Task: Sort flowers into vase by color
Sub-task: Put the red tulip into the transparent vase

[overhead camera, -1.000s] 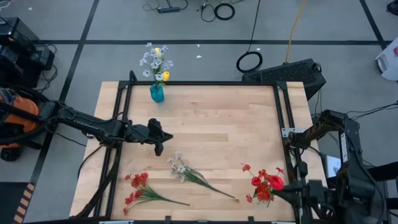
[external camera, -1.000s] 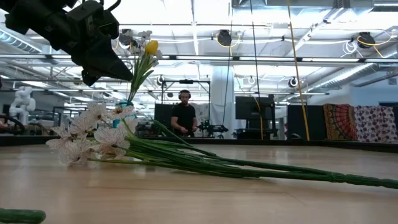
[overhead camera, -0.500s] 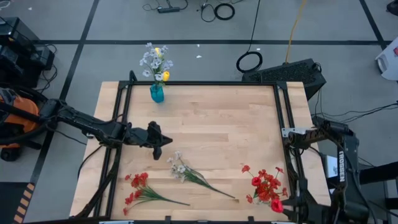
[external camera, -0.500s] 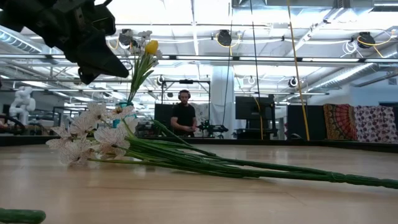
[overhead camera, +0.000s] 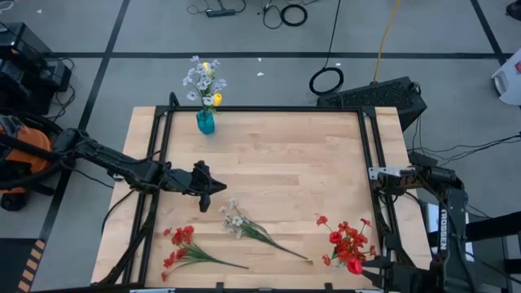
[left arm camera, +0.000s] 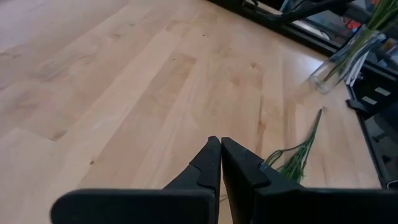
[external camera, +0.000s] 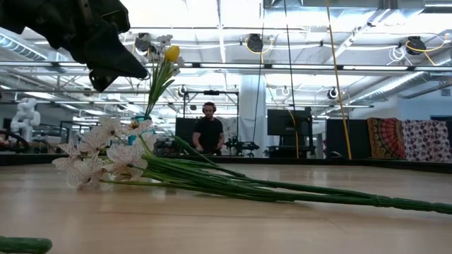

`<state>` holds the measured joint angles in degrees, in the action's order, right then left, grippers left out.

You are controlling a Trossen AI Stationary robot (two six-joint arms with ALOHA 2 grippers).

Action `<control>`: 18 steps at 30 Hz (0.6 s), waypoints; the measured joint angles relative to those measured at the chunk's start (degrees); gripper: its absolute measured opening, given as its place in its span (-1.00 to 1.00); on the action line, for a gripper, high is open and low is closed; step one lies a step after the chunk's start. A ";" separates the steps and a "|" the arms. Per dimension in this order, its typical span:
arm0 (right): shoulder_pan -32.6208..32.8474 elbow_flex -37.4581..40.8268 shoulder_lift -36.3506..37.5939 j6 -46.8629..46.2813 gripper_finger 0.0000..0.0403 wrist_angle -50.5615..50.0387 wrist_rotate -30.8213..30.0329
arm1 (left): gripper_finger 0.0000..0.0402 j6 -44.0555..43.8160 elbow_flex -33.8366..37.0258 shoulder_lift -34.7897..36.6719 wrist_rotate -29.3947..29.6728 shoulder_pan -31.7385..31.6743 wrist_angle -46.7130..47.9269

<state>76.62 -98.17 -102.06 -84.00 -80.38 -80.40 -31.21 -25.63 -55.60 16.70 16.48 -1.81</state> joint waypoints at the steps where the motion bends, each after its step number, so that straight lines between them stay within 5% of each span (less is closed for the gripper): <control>1: 0.00 0.00 -0.20 -1.62 -1.00 -1.16 0.60 | -0.90 0.01 0.00 -0.01 0.03 0.01 -0.21; 18: 0.00 0.98 -2.39 -12.75 -0.85 -4.93 10.62 | -0.90 -0.02 0.00 0.01 0.28 0.05 -0.84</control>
<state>76.62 -97.19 -104.44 -96.76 -85.31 -69.78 -31.22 -25.63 -55.59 16.98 16.53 -2.66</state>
